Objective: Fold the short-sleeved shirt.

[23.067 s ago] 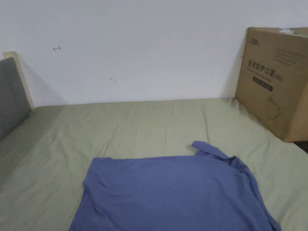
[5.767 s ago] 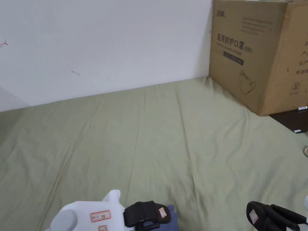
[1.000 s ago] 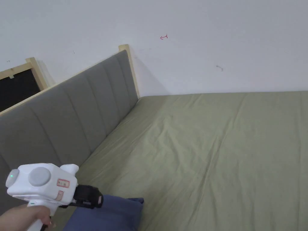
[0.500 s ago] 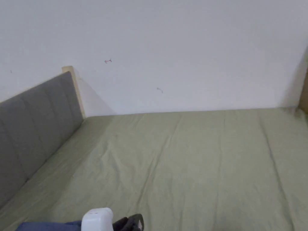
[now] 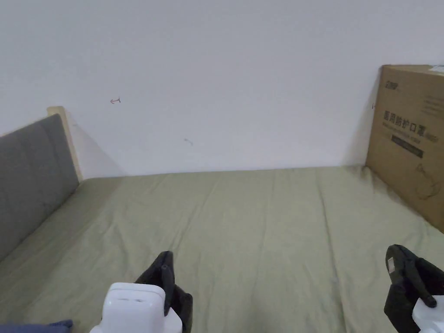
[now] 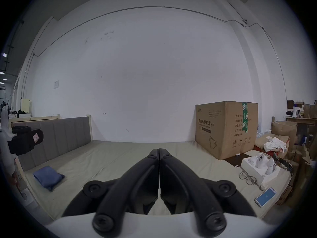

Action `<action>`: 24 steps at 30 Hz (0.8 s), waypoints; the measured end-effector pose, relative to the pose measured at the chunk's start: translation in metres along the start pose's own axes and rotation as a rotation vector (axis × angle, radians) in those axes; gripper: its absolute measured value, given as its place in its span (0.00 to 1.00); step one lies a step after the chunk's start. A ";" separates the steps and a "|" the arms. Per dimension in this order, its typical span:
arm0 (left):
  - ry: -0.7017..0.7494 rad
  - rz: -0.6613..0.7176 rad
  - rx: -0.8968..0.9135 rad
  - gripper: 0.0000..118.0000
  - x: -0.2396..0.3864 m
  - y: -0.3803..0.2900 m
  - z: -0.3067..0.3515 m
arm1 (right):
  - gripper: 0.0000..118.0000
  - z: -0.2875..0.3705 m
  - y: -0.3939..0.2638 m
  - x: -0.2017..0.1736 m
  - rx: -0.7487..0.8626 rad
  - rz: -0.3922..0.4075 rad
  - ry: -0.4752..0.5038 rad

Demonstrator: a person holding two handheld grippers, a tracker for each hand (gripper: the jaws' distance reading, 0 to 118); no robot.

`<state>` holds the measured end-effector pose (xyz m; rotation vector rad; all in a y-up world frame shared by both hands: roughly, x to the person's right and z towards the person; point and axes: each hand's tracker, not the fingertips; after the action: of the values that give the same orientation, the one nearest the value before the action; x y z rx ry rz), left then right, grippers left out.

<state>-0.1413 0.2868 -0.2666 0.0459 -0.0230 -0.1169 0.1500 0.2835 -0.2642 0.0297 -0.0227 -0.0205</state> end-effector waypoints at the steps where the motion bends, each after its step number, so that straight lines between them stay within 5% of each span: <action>1: -0.007 0.012 -0.007 0.01 0.002 0.000 0.002 | 0.00 0.001 -0.001 0.000 -0.007 -0.005 0.009; 9: -0.019 0.071 -0.015 0.01 0.009 0.000 0.006 | 0.04 0.009 -0.001 -0.004 -0.025 0.013 0.012; 10: -0.012 0.051 0.000 0.02 0.011 0.001 0.008 | 0.17 0.010 -0.001 -0.004 -0.015 0.024 0.014; 11: 0.005 0.034 0.021 0.13 0.010 0.002 0.010 | 0.54 0.009 -0.001 -0.004 -0.014 0.029 0.017; 12: 0.010 0.031 0.040 0.30 0.009 0.004 0.012 | 0.86 0.007 0.001 -0.005 -0.023 0.042 -0.009; 13: 0.000 0.042 0.040 0.54 0.007 0.006 0.011 | 1.00 0.013 -0.001 -0.003 0.000 0.035 -0.030; 14: -0.005 0.052 0.037 0.88 0.005 0.008 0.009 | 1.00 0.012 0.000 -0.001 0.021 0.021 -0.019; 15: -0.017 0.069 0.034 1.00 0.004 0.009 0.009 | 1.00 0.012 0.001 0.000 0.020 0.012 -0.011; 24: -0.021 0.081 -0.010 1.00 0.006 0.003 0.002 | 1.00 0.010 0.007 -0.004 -0.029 0.049 -0.039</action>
<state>-0.1352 0.2888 -0.2639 0.0336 -0.0456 -0.0366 0.1456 0.2907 -0.2537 -0.0004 -0.0624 0.0272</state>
